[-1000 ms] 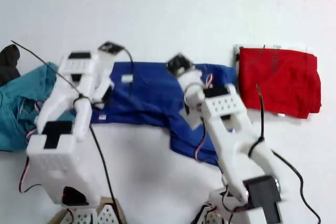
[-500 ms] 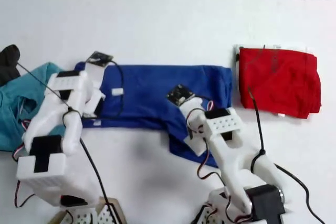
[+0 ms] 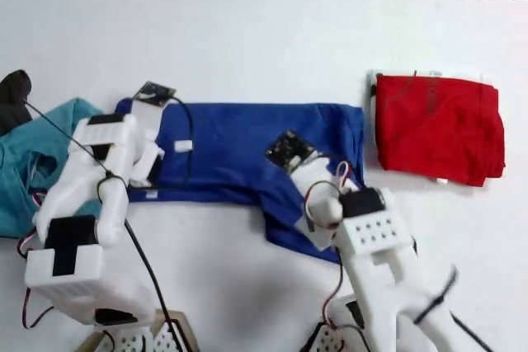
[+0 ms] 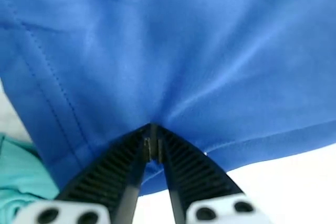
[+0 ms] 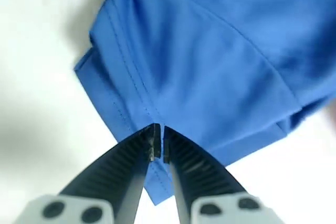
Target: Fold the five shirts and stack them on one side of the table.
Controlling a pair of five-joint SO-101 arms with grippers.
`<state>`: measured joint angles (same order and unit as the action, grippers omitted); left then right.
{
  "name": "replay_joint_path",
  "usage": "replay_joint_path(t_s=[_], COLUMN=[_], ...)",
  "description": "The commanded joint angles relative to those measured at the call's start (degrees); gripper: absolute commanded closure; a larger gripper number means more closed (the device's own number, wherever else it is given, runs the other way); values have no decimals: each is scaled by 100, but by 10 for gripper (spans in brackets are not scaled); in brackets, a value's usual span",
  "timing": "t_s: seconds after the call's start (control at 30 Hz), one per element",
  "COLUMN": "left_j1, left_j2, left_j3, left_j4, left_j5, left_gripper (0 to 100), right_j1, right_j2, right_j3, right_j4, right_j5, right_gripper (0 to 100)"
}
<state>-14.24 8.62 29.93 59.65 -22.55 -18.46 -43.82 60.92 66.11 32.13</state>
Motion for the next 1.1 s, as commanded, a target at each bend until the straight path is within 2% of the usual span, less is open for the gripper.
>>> replay_joint_path(t_s=[0.0, 0.2, 0.5, 0.73, 1.07], left_j1=[105, 0, -62, -62, -62], left_j2=[9, 9, 9, 9, 9], left_j3=[57, 66, 57, 57, 57], left_j4=[-62, -202, -202, -202, -202], left_j5=[70, 905, 914, 897, 888], left_gripper=[973, 973, 973, 973, 973], right_j1=[-277, -549, -1051, -611, -611], right_j2=[-453, -453, -453, -453, -189], right_j3=[193, 413, 774, 1310, 1591], right_j4=[84, -22, -57, -629, -1007], right_j5=[9, -9, 35, 44, 79], right_gripper=[941, 738, 730, 694, 687])
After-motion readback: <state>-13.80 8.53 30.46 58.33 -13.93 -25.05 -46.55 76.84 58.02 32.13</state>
